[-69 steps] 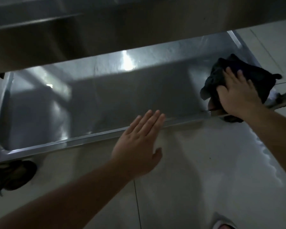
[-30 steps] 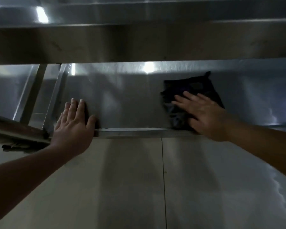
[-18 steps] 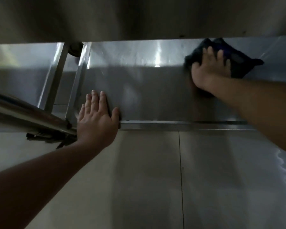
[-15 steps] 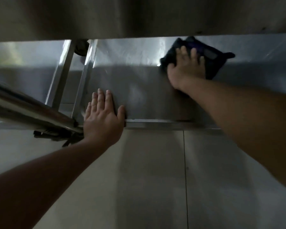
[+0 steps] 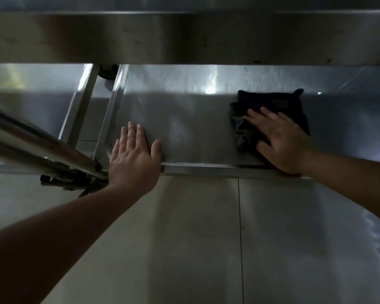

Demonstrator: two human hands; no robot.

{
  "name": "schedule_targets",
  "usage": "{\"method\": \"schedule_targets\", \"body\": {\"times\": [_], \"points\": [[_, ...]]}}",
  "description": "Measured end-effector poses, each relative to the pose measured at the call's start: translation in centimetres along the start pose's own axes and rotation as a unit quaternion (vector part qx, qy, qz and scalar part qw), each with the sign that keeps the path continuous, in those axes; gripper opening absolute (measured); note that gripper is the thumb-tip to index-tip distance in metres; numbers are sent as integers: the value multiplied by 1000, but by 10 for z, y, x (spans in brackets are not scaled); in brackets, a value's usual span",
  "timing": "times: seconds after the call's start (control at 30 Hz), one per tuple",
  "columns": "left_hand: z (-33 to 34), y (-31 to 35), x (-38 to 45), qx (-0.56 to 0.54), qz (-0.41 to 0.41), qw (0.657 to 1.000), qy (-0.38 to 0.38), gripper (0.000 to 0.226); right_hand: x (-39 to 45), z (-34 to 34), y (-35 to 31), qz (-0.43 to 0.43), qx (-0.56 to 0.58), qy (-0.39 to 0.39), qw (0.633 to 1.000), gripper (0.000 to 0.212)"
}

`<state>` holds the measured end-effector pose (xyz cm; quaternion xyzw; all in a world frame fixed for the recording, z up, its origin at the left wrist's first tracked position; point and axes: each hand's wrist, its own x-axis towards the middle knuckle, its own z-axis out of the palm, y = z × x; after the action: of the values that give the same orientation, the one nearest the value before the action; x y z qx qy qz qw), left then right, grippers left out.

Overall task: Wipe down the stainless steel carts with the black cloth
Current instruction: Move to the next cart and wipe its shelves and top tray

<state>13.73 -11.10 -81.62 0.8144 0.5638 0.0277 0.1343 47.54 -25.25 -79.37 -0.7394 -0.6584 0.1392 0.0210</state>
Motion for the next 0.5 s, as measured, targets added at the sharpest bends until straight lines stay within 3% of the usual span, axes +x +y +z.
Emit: {"method": "schedule_targets", "body": {"times": [0.13,0.2,0.27,0.37,0.5], "points": [[0,2,0,10,-3,1000,-1,86,46,6,-31,187,41,45,981,74],[0,2,0,10,-8,1000,0,86,77,6,-62,230,57,45,971,70],[0,2,1,4,-12,1000,-1,83,96,9,-99,191,59,22,980,68],[-1,1,3,-9,-21,1000,-3,80,93,21,-146,48,44,-17,998,68],[-1,1,1,-15,-18,1000,5,86,58,29,-147,-101,16,-36,994,80]]}}
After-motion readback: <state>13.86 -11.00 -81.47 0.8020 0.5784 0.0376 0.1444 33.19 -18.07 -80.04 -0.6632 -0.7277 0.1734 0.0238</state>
